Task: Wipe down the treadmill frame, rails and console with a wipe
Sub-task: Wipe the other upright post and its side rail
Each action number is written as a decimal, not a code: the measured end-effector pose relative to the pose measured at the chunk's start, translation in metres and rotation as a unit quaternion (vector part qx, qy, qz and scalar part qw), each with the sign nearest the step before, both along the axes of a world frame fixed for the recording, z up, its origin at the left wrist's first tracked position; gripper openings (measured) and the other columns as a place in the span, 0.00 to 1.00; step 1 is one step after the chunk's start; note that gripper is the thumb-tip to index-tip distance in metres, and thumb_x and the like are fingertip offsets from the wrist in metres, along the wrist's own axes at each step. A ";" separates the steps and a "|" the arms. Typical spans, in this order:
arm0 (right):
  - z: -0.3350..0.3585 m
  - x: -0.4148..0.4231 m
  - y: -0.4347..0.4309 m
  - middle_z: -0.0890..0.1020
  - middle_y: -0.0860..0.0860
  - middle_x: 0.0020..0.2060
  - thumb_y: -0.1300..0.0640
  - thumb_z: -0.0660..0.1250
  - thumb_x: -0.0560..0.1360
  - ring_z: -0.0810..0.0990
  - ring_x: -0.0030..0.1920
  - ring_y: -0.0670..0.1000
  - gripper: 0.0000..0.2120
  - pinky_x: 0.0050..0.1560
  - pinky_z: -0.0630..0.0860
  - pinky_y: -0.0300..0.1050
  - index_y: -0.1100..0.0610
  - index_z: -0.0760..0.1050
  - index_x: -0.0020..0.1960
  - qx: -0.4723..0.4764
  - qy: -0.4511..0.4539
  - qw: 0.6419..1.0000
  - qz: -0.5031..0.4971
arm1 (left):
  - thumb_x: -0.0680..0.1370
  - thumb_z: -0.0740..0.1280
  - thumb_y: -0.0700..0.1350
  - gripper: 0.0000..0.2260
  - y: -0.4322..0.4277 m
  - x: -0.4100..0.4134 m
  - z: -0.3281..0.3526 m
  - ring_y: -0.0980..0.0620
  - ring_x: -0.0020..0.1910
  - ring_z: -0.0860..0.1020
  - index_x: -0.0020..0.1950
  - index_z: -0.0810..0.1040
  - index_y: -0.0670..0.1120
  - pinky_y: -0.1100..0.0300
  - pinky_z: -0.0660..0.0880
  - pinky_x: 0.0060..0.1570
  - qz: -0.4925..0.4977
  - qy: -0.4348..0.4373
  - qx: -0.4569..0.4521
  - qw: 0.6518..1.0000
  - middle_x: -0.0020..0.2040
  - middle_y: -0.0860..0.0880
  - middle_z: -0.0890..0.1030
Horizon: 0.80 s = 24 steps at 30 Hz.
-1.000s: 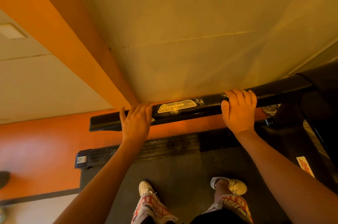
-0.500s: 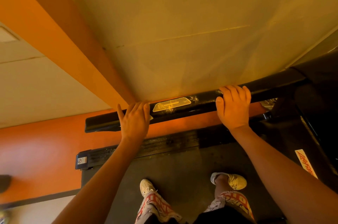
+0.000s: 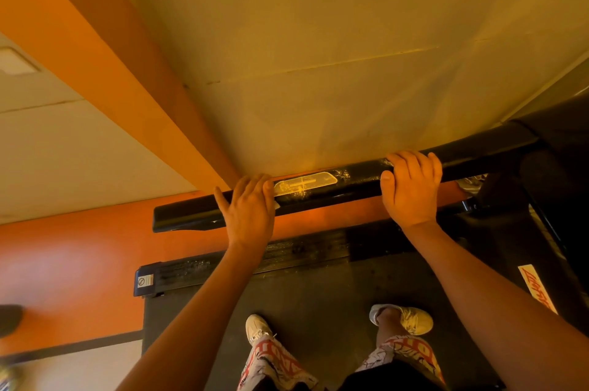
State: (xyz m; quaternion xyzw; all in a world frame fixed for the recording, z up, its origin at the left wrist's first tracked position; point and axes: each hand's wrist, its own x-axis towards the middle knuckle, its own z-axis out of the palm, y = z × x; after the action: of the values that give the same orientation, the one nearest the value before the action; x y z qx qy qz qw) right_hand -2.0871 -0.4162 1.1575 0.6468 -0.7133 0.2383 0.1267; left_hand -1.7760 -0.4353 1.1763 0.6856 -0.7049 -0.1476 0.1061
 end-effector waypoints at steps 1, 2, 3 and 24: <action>0.000 0.000 0.000 0.81 0.59 0.57 0.51 0.53 0.83 0.76 0.61 0.61 0.21 0.72 0.61 0.60 0.62 0.79 0.60 -0.003 -0.001 1.000 0.000 | 0.86 0.40 0.57 0.28 0.001 -0.009 0.001 0.48 0.76 0.67 0.70 0.75 0.54 0.35 0.43 0.77 -0.013 0.007 -0.001 1.000 0.70 0.52 0.77; -0.001 -0.001 0.000 0.82 0.59 0.57 0.51 0.53 0.83 0.77 0.61 0.61 0.21 0.72 0.61 0.60 0.62 0.79 0.59 -0.005 -0.001 1.000 0.001 | 0.85 0.39 0.58 0.28 0.000 -0.016 0.003 0.48 0.76 0.67 0.71 0.75 0.55 0.35 0.44 0.77 -0.029 0.011 -0.003 1.000 0.71 0.52 0.76; -0.002 -0.001 0.000 0.82 0.59 0.57 0.51 0.53 0.83 0.77 0.61 0.61 0.21 0.72 0.61 0.60 0.62 0.79 0.59 -0.006 0.000 1.000 0.001 | 0.85 0.38 0.58 0.29 -0.002 -0.019 0.005 0.48 0.76 0.68 0.70 0.76 0.54 0.35 0.45 0.78 -0.042 0.010 -0.004 0.999 0.70 0.52 0.77; -0.004 -0.001 -0.002 0.82 0.58 0.56 0.51 0.53 0.83 0.76 0.61 0.60 0.20 0.73 0.60 0.59 0.61 0.80 0.59 -0.014 -0.008 1.000 0.002 | 0.84 0.34 0.61 0.33 -0.001 0.008 0.000 0.49 0.82 0.54 0.81 0.62 0.50 0.33 0.39 0.76 -0.161 -0.063 -0.006 0.985 0.80 0.49 0.65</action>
State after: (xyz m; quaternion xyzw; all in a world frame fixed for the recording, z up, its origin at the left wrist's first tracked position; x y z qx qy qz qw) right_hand -2.0880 -0.4181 1.1533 0.6447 -0.7092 0.2538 0.1299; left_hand -1.7679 -0.4368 1.1764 0.5706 -0.8120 -0.1157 0.0405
